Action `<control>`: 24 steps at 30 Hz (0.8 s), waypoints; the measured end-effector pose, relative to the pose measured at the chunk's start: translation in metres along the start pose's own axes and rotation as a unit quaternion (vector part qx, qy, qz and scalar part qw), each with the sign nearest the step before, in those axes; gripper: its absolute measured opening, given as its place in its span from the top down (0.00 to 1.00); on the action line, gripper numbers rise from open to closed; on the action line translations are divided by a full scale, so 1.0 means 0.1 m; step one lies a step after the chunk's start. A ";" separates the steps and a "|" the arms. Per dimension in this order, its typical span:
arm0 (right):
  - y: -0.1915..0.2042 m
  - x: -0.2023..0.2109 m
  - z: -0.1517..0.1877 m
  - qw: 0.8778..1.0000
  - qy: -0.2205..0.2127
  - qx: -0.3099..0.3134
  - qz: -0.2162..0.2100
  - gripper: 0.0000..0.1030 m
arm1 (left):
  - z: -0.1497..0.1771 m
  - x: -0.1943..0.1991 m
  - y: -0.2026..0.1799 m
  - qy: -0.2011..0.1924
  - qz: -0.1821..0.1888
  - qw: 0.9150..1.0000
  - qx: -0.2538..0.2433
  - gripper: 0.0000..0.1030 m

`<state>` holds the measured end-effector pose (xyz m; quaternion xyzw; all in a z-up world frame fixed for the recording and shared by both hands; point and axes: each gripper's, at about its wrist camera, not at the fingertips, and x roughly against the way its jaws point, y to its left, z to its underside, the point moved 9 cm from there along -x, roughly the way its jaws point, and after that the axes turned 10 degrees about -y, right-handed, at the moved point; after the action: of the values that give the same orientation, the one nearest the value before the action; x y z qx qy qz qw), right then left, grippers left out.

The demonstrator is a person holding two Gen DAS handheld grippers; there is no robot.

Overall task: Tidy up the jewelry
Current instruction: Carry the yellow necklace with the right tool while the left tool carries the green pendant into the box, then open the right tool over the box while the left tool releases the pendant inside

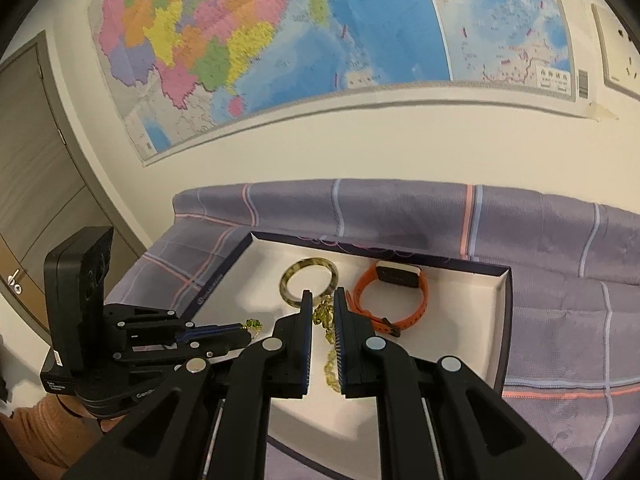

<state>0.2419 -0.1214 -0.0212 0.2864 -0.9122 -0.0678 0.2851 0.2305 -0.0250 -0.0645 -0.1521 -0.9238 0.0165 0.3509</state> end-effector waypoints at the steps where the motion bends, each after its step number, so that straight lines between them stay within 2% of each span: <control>1: -0.01 -0.02 0.02 1.000 0.003 0.002 0.003 0.92 | 0.01 -0.03 0.00 0.003 0.000 1.000 0.001 0.97; 18: -0.19 -0.26 0.25 0.999 0.045 0.007 0.028 0.90 | 0.03 -0.37 0.08 0.036 -0.017 0.999 0.002 0.96; 21: -0.20 -0.19 0.24 0.999 0.039 0.003 0.028 0.87 | 0.01 -0.39 0.08 0.035 -0.018 0.999 0.003 0.90; 24: -0.20 -0.12 0.24 0.999 0.031 0.002 0.031 0.82 | -0.01 -0.37 0.09 0.031 -0.018 0.999 0.008 0.75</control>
<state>0.2462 -0.1323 -0.0523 0.2607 -0.9115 -0.0485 0.3145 0.2597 -0.0277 -0.0883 -0.1329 -0.9149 0.0125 0.3810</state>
